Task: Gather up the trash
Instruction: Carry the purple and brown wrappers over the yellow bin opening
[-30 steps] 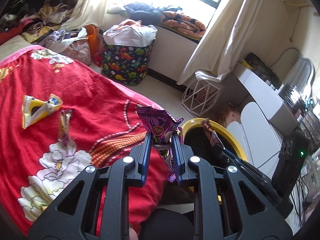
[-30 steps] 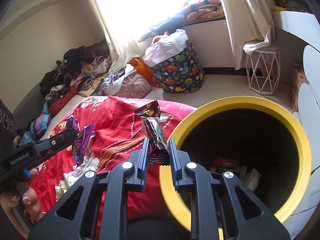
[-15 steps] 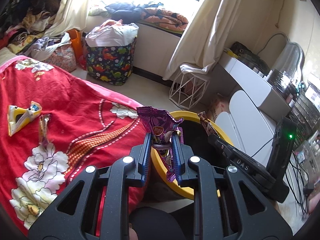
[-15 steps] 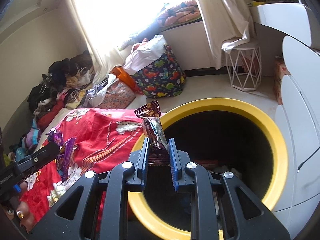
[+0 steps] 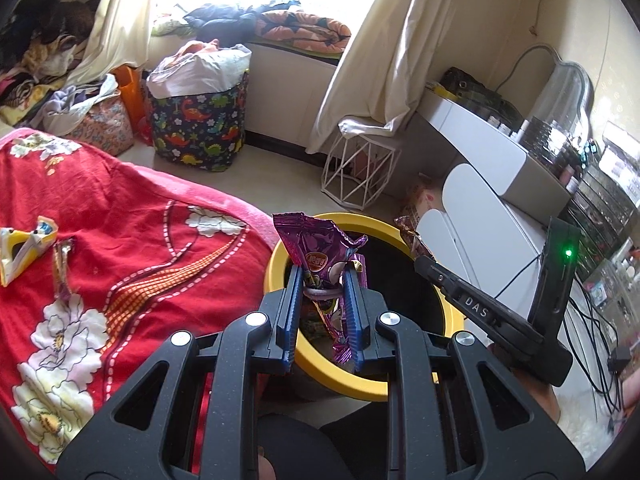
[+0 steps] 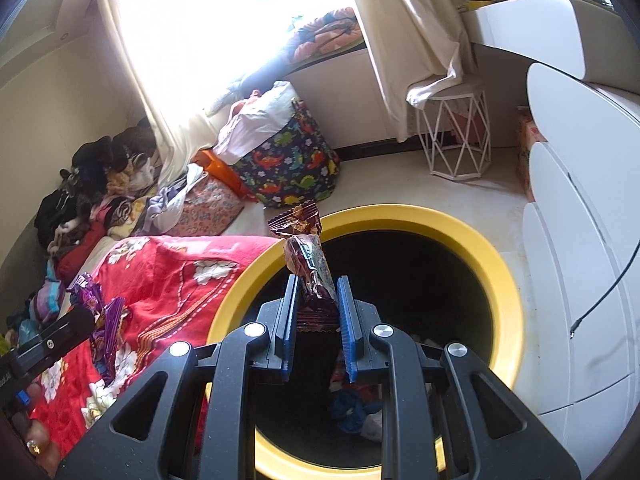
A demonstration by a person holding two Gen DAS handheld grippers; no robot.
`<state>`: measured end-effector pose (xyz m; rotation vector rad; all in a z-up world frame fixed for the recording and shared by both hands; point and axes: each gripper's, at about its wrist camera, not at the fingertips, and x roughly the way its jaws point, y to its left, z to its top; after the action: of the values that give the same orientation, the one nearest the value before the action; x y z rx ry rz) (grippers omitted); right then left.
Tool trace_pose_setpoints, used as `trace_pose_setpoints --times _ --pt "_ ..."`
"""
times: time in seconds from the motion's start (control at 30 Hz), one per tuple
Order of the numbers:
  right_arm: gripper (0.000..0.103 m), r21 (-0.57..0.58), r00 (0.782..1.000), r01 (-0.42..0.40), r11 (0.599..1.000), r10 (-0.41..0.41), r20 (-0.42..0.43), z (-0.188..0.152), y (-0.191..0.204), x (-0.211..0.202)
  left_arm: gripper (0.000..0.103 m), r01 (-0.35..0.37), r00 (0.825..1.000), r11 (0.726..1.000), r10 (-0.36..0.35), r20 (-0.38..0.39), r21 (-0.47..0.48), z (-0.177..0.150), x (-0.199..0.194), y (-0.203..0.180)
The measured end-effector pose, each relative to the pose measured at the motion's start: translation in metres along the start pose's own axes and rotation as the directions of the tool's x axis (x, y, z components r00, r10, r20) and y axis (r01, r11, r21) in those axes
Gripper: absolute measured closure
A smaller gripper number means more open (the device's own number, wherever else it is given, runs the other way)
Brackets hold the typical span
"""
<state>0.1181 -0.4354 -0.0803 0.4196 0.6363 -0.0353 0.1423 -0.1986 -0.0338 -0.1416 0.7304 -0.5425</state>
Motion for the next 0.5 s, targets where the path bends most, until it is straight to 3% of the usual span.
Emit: trace_pose_setpoints --times 0.5 --pt "0.084 0.054 0.998 0.062 0.997 -0.063 0.011 0.003 -0.032 -0.003 0.088 0.022 0.998 0.998 -0.018 -0.056 0.058 -0.003 0.028 -0.019"
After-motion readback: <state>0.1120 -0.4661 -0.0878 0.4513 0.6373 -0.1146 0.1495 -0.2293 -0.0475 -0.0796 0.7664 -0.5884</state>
